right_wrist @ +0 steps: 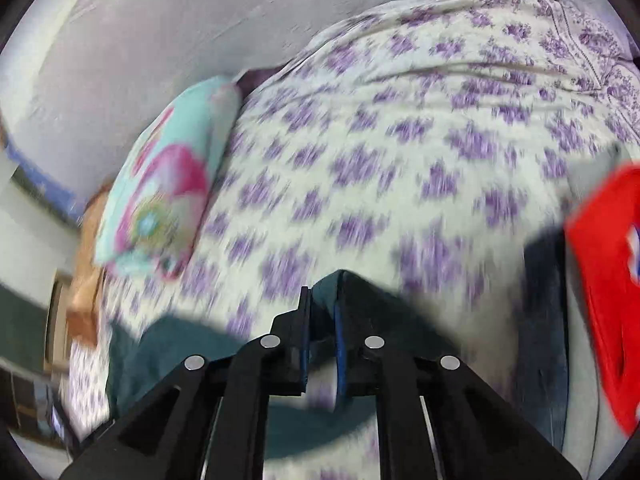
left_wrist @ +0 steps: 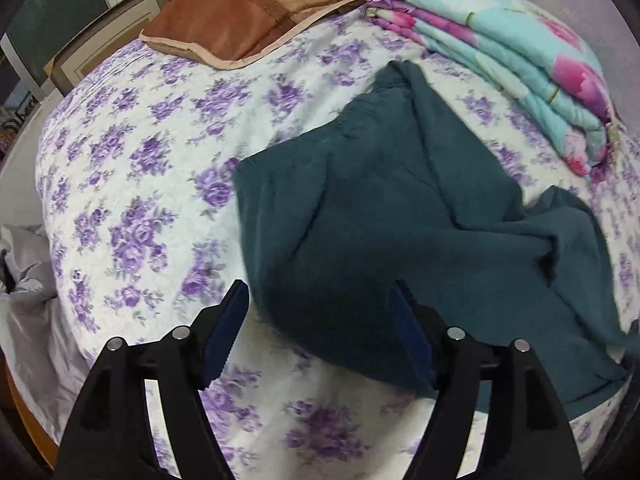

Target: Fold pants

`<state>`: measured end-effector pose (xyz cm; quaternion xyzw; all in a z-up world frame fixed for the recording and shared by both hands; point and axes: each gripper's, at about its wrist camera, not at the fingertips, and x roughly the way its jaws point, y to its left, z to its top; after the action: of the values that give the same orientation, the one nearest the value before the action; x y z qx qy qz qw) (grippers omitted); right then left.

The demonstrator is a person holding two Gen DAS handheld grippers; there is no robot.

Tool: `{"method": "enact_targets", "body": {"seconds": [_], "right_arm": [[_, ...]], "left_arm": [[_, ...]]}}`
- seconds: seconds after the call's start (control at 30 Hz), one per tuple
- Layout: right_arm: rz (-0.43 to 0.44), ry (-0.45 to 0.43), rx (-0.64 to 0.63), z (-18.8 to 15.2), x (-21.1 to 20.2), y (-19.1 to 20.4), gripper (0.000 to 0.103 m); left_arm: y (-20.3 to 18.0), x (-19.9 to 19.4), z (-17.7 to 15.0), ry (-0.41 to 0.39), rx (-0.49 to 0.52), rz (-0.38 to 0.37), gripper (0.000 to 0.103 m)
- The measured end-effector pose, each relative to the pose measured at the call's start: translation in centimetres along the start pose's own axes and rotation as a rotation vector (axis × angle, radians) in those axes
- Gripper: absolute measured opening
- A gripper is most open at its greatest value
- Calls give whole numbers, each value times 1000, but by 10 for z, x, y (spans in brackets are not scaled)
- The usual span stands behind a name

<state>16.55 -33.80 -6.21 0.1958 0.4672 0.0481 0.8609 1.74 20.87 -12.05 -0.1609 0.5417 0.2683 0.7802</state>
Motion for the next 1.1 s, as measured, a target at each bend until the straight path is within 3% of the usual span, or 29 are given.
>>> {"method": "enact_targets", "body": {"seconds": [0.07,0.1,0.13,0.17,0.2,0.27,0.33,0.43,0.53,0.6,0.63,0.67,0.7,0.73,0.8,0.9,0.97,1.03,1.07,1.1], "right_arm": [[-74,-96,-18,20,8,-6,14],[-127,-155,-17,28,11,-7,54],[-231,-158,-5,37,25,-12,84],[-344,-90,-2,43,41,-17,98],[-418,-22,-28,44,53,-22,98],[-453,-13,-84,37,51,-24,95],[-373,14,-140,12,42,-29,96],[-386,134,-215,-29,50,-43,94],[-330,237,-182,-58,71,-53,79],[-303,230,-124,-66,76,-56,64],[-271,214,-117,-65,75,-55,50],[-192,225,-83,-61,71,-56,6],[-103,228,-11,-55,60,-59,6],[-77,201,0,-51,45,-57,6],[-76,134,-28,-41,-8,-51,6],[-56,139,11,-43,-81,-61,6],[-85,194,38,-56,-119,-81,6],[-143,260,57,-79,-124,-105,7],[-177,306,46,-95,-118,-114,13],[-234,338,35,-109,-110,-125,26]], "left_arm": [[4,2,-1,8,-15,10,70],[6,3,-1,12,-19,8,70],[7,4,-1,19,-17,7,70],[7,5,-2,26,-12,10,70],[7,6,-2,29,-3,15,70],[9,6,-3,12,8,22,71],[13,8,-4,5,12,35,73],[18,14,-5,19,6,33,73],[20,19,-8,44,-2,44,73],[22,21,-10,68,-21,22,73],[22,21,-10,70,-26,14,73],[23,21,-11,66,-32,10,73],[23,20,-12,61,-33,12,73],[24,19,-12,53,-31,18,73],[25,17,-12,47,-26,26,73],[29,12,-10,32,-29,18,73],[30,10,-8,24,-24,11,73],[29,10,-8,21,-14,13,73],[29,11,-8,23,-11,16,73],[29,13,-8,29,-7,22,73]]}}
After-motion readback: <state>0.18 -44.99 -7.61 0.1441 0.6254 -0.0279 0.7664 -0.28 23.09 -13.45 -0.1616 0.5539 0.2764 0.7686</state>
